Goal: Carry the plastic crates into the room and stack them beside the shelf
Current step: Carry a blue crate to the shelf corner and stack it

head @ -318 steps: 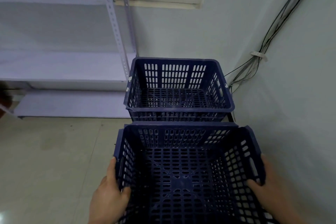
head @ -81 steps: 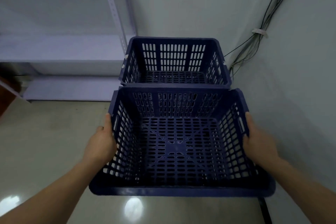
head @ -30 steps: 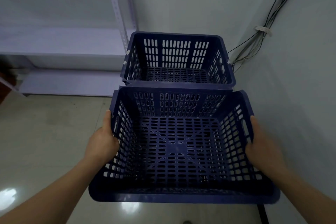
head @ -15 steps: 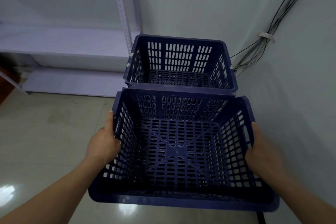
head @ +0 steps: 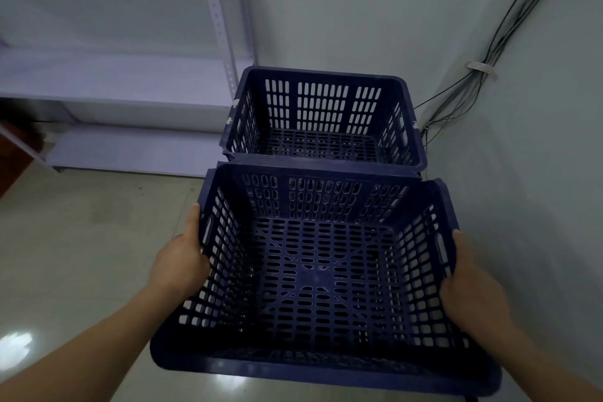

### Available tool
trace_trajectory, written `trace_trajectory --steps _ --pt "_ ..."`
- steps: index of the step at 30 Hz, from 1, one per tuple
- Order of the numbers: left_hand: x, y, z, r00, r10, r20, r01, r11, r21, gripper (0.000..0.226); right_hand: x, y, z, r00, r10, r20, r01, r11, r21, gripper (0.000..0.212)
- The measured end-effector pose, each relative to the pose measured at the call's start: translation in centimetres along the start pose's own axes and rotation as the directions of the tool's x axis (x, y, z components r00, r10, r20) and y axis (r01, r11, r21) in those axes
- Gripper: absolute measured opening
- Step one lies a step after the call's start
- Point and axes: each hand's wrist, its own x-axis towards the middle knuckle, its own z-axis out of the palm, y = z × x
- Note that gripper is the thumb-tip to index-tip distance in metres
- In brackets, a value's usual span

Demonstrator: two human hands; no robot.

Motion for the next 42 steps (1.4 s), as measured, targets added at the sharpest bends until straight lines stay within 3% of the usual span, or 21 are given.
trace_trajectory --steps 10,21,25,28,31,33,36,42 --pt "-0.3 0.2 -0.2 0.999 -0.027 -0.018 0.027 0.999 0.026 0.098 0.2 -0.1 -0.3 0.998 -0.002 0.057 0.007 0.997 -0.083 0.091" --pt "-1.1 0.6 -0.2 0.999 -0.038 -0.008 0.038 0.999 0.006 0.096 0.9 -0.1 -0.5 0.999 0.034 0.034 -0.032 0.997 -0.065 0.097" --pt "-0.9 0.3 -0.5 0.997 -0.036 0.061 0.037 0.999 -0.017 0.098 1.0 0.1 -0.6 0.996 0.077 0.045 -0.073 0.994 -0.081 0.101" --pt "-0.2 -0.4 -1.4 0.98 0.018 0.198 0.004 0.994 -0.109 0.1 0.7 -0.4 -0.8 0.993 0.072 0.089 -0.063 0.993 -0.095 0.108" --pt "0.9 -1.5 -3.5 0.947 0.101 0.304 -0.041 0.979 -0.197 0.1 0.9 -2.9 -2.0 0.996 0.084 0.003 -0.081 0.971 -0.226 0.095" --pt "2.1 -2.4 -5.3 0.93 0.134 0.343 -0.082 0.984 -0.161 0.097 0.7 -5.3 -2.5 0.991 0.112 -0.076 -0.129 0.952 -0.276 0.088" --pt "5.0 -4.4 -8.7 0.927 0.182 0.329 -0.158 0.982 -0.1 0.096 -0.4 -9.5 -2.3 0.976 0.129 -0.176 -0.167 0.961 -0.221 0.089" --pt "10.2 -7.8 -16.0 0.888 0.3 0.35 -0.302 0.952 -0.05 0.096 -3.4 -17.8 -0.1 0.958 0.176 -0.228 -0.22 0.958 -0.184 0.101"
